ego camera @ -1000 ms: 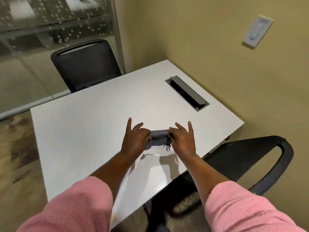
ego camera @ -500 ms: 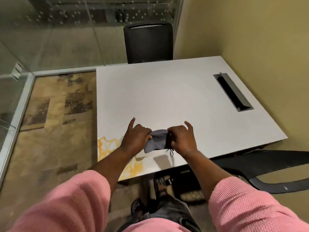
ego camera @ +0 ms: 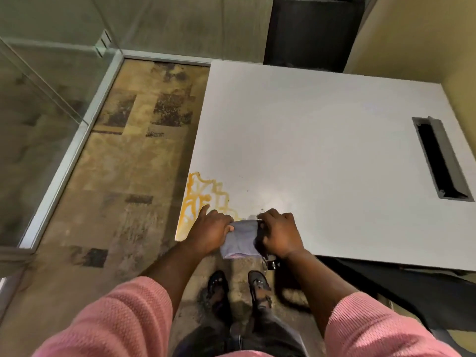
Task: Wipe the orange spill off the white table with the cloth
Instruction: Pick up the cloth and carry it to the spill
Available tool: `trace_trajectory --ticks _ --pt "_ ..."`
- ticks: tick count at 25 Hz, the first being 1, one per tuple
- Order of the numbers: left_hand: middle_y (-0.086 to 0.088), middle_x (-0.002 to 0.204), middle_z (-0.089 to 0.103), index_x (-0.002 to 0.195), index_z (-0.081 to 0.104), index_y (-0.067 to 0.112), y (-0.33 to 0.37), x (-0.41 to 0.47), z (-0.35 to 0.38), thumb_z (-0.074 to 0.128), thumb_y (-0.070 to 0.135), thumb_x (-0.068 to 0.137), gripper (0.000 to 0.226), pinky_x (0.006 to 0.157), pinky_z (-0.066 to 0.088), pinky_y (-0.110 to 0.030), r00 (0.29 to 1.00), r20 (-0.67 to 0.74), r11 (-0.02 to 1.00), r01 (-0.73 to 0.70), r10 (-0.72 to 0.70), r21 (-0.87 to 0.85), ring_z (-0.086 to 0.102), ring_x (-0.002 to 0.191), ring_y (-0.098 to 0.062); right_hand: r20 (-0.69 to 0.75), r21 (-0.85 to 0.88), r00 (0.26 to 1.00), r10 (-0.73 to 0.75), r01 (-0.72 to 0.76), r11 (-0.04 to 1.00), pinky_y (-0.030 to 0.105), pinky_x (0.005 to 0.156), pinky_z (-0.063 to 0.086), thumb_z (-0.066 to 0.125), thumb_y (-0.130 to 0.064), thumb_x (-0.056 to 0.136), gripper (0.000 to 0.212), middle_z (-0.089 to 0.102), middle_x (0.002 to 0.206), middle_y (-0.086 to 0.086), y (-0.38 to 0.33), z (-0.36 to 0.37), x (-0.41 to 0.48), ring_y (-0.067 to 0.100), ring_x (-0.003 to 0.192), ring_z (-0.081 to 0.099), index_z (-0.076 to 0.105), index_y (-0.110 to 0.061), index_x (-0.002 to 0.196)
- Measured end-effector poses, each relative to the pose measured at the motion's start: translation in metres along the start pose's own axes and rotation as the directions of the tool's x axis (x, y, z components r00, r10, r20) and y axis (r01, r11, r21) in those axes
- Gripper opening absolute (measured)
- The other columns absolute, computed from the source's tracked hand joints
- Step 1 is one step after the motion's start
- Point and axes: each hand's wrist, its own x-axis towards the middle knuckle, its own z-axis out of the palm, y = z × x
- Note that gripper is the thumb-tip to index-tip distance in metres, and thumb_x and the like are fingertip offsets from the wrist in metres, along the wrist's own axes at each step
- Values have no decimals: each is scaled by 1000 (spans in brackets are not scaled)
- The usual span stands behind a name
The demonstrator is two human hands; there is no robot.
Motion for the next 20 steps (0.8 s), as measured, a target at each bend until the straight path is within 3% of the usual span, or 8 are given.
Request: trace_trajectory --ticks 7,12,16,20 --pt "-2 119 72 125 67 23 -2 1 44 47 34 106 30 122 13 -45 979 52 978 199 -195 -71 56 120 -28 118 0 989 -94 94 996 44 92 44 54 -21 80 52 68 123 11 17 43 17 39 101 65 68 -15 129" --pt "-4 118 70 120 69 20 3 19 66 55 33 102 26 122 17 -51 933 -100 936 336 -346 -102 57 119 -29 86 61 985 -151 146 987 43 93 40 49 -21 85 47 68 122 11 37 61 43 38 106 64 69 -14 126" --pt "-14 143 58 127 64 12 24 18 90 73 27 90 42 117 35 -58 884 -306 935 322 -353 -147 54 133 -34 -25 108 994 -104 106 988 46 100 45 45 -31 93 45 68 129 11 67 65 52 36 118 63 68 -14 127" --pt "-12 167 27 153 43 14 59 11 120 60 43 98 65 126 21 -54 935 -194 951 271 -297 -151 24 155 -31 35 -51 991 -129 130 990 60 116 37 39 -24 96 59 42 161 18 111 67 46 39 146 41 45 -7 152"
